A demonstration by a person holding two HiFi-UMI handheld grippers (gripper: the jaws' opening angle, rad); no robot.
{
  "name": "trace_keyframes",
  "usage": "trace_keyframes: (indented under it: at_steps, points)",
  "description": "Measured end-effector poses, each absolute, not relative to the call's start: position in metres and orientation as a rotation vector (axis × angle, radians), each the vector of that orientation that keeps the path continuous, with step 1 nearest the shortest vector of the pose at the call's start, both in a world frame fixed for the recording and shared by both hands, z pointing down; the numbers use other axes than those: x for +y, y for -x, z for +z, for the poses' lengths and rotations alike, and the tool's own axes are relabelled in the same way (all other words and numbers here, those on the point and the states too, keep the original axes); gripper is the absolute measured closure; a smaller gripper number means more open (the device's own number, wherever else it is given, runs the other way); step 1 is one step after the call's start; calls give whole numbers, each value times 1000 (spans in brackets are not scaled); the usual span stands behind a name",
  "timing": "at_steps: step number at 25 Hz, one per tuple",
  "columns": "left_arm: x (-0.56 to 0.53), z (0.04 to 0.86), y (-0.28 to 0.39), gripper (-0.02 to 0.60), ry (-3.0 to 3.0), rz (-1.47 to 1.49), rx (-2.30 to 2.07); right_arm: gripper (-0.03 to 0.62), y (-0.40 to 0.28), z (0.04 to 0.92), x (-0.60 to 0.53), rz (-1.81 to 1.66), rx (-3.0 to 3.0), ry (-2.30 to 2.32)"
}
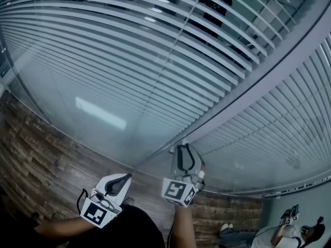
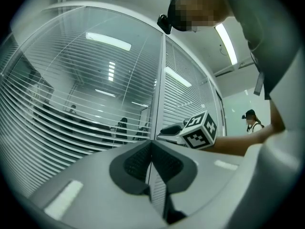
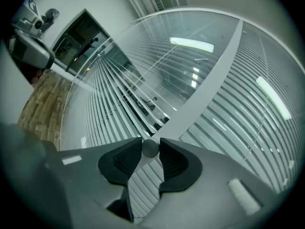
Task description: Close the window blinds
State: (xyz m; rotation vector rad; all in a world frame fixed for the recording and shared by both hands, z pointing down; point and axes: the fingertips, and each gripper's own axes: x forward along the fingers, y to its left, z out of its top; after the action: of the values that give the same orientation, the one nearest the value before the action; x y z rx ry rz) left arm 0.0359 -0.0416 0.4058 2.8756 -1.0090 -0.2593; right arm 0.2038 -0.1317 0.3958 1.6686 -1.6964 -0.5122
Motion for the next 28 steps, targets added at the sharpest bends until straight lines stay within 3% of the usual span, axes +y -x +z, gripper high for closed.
trace_keyframes:
  at_steps: [8,17,28]
  points:
    - [-34,411,-33,583,-2865,-247,-999,482,-199,399,-130,-628,-1566,-1509]
    - [-35,418,-25,583,-2815,-240,-1011,448,-219,389,-117,-123,-1990,-2046]
    - [-32,411,-23,583,-2826,-288,-990,439,-216,394,-130,130,-2064,-2297]
